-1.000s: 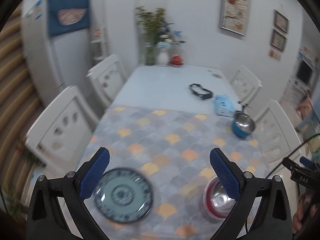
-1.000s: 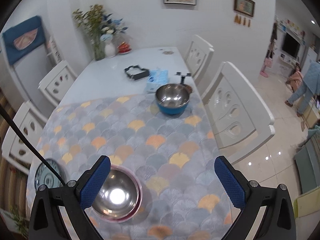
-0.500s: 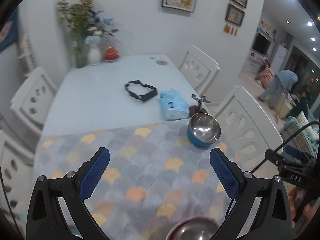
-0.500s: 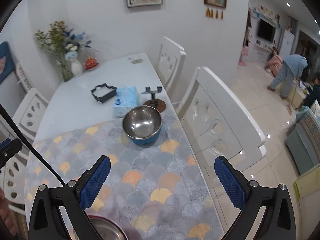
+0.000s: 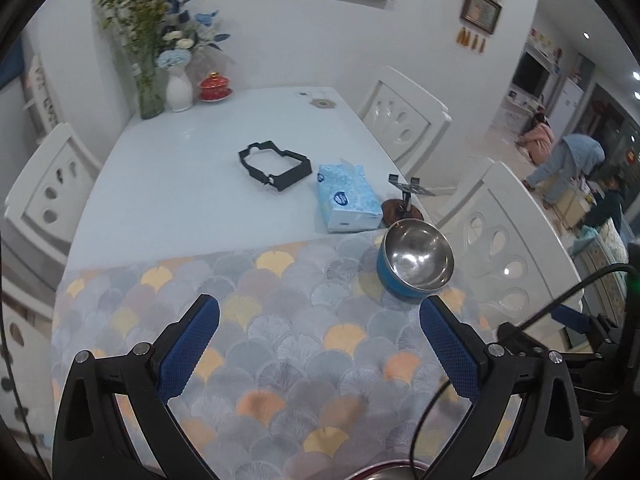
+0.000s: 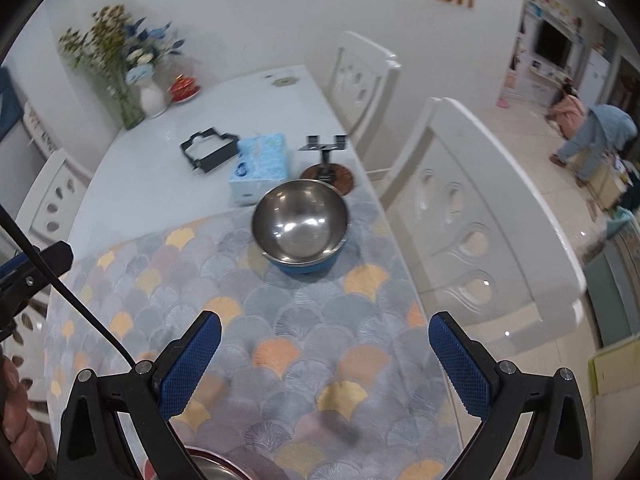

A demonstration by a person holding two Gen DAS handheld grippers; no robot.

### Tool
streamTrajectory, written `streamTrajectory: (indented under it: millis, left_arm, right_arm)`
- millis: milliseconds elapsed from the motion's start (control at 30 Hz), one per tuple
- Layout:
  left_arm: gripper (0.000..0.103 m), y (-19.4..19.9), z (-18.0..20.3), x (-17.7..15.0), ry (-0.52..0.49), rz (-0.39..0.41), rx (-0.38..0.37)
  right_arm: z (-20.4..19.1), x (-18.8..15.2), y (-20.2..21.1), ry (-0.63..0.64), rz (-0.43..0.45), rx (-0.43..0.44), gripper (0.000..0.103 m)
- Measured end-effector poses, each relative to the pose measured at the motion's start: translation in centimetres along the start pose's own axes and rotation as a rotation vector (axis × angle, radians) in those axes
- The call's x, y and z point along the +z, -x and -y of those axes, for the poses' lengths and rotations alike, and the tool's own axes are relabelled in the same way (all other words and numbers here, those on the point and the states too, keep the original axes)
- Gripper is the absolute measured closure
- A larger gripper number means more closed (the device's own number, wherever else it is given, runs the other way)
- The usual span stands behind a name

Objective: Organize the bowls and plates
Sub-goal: 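Move both tools toward the blue steel bowl beside the tissue box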

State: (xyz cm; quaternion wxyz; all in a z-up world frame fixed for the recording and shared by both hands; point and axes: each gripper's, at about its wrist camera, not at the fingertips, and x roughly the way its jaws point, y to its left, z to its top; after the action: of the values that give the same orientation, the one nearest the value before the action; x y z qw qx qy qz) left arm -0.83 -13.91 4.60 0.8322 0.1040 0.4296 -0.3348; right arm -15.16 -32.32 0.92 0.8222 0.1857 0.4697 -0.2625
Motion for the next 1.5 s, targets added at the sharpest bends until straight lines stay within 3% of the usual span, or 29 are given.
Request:
streamTrajectory:
  millis: [300, 567, 833, 967, 1100, 1500]
  left_arm:
    - [0.003, 2.8, -0.5, -3.3, 0.088, 0.014, 0.08]
    - [0.002, 7.2, -1.4, -7.4, 0.136, 0.059, 0.223]
    - [0.002, 7.8, -3.2, -9.2, 0.156, 0.064, 0.237]
    - [0.002, 6.2, -3.8, -10.8, 0.159, 0.014, 0.241]
    - [0.002, 5.4, -4.1, -12.2, 0.177, -0.011, 0.242]
    - [0.002, 5.1, -3.0, -12.2, 0.17, -0.002, 0.243]
  right_arm:
    - [-1.2, 0.3, 1.1, 0.078, 0.029, 0.032, 0.0]
    - [-3.5, -2.5, 2.3, 0.157, 0.01, 0.123, 0.0]
    - [-4.5, -4.3, 2.9, 0.174, 0.008, 0.108, 0.0]
    - [-3.9, -4.9, 2.6, 0.182, 0.036, 0.066, 0.0]
    - [-3.0, -5.5, 1.4, 0.162, -0.011, 0.037, 0.0]
    - [-2.0, -5.7, 2.6, 0.165, 0.03, 0.036, 0.0]
